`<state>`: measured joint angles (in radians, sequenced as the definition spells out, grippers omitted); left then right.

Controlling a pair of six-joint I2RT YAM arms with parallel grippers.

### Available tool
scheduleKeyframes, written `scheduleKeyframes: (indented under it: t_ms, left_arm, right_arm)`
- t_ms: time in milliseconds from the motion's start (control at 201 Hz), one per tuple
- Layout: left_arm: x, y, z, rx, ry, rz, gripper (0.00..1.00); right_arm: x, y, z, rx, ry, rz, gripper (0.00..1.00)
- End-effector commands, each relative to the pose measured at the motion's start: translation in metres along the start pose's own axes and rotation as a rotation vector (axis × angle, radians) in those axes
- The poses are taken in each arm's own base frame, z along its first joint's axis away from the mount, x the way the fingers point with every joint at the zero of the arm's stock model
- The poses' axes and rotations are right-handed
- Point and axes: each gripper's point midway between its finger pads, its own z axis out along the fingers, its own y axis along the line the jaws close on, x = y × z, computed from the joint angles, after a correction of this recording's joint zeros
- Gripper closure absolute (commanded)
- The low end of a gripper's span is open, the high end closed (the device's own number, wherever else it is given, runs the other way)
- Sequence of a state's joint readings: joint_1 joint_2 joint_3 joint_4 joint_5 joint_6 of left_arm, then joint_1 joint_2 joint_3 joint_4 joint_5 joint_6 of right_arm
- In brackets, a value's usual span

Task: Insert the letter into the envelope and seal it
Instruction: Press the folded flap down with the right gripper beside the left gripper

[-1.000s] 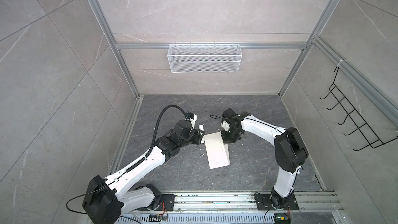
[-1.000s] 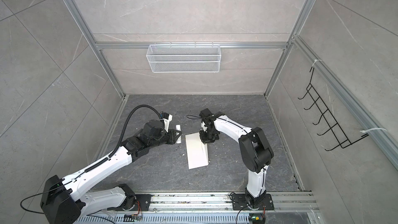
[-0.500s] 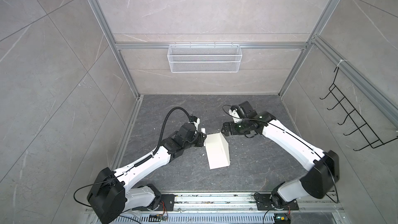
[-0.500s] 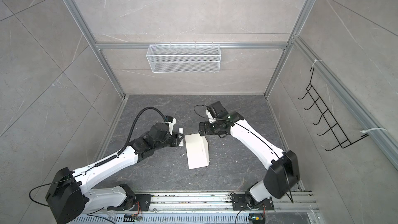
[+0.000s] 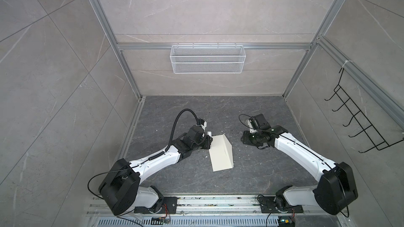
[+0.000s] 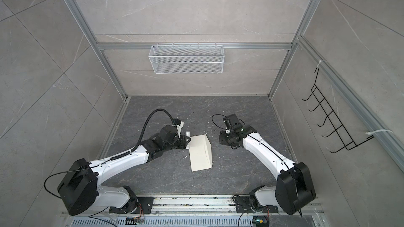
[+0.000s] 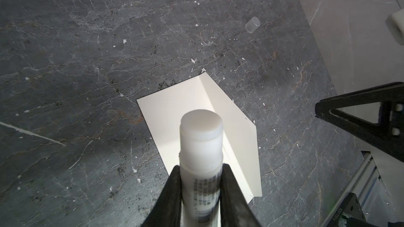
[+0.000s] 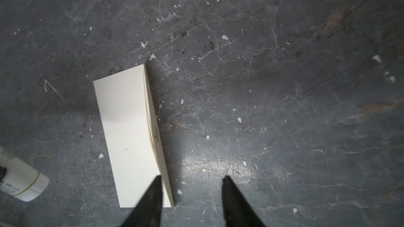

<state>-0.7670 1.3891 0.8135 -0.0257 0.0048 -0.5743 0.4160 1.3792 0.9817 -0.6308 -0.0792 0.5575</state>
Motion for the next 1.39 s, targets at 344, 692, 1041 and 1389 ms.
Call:
scheduleKeyframes:
  t_ms: [344, 692, 1041, 1389]
  left_arm:
    - [0.021, 0.009, 0.045, 0.009, 0.015, -0.065, 1.0]
    - [0.039, 0.021, 0.068, -0.017, 0.057, -0.095, 1.0]
    - [0.048, 0.027, 0.075, -0.035, 0.085, -0.101, 1.0]
    - [0.05, 0.027, 0.075, -0.036, 0.09, -0.104, 1.0]
  right_arm:
    - [0.015, 0.017, 0.064, -0.17, 0.052, 0.122, 1.0]
    - [0.024, 0.042, 0.082, -0.244, 0.099, 0.125, 1.0]
    - [0.033, 0.08, 0.092, -0.303, 0.126, 0.082, 1.0]
    - [0.05, 0.092, 0.113, -0.281, 0.172, 0.059, 1.0]
